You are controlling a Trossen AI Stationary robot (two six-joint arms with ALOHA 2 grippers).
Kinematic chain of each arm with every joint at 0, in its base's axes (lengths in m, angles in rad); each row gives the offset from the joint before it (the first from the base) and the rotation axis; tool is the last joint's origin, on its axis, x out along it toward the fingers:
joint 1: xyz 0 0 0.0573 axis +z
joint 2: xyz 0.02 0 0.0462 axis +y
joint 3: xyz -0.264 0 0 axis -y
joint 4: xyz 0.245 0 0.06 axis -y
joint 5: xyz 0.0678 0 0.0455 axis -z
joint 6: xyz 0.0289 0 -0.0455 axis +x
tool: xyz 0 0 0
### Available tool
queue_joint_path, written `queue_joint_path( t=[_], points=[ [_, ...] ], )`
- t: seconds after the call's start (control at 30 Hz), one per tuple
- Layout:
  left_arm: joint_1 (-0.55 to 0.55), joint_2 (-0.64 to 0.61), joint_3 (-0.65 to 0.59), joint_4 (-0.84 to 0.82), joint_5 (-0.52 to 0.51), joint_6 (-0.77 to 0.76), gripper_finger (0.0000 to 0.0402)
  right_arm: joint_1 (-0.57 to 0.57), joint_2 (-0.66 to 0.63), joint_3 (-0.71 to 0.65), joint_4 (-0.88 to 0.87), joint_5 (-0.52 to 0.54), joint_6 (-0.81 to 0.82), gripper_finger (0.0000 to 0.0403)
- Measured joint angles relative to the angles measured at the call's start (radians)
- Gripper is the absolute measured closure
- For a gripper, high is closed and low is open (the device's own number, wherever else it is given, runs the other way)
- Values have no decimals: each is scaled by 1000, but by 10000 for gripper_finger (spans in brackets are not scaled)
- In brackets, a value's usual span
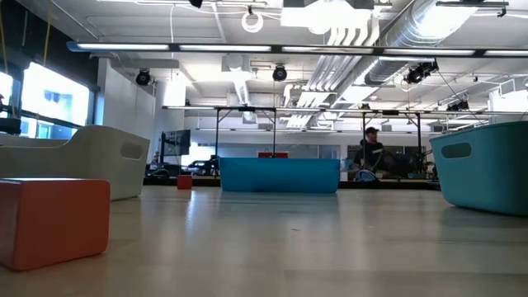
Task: Sort & place blocks by color
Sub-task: Put the green block into the white bin
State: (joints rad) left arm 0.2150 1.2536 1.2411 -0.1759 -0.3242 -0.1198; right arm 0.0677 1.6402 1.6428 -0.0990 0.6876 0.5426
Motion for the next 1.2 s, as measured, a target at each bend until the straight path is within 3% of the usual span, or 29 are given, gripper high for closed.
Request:
queue_joint_path(
  t=[0.37, 0.73, 0.87, 1.07, 1.2],
  points=[
    [-5, 32, 0, 16, -16, 56, 335, 0, 0, 0, -21, 15, 7, 313],
    [-6, 32, -1, 56, -13, 78, 339, 2, -3, 1, -38, 9, 0, 322],
    [-6, 30, 0, 64, -14, 79, 370, 2, -2, 1, -47, 0, -2, 349],
    [-5, 29, 0, 45, -16, 79, 370, 1, -2, 1, -56, 0, -27, 398],
    [-6, 28, 0, 20, -23, 92, 370, 1, -1, 0, -62, -7, -54, 396]
  ],
)
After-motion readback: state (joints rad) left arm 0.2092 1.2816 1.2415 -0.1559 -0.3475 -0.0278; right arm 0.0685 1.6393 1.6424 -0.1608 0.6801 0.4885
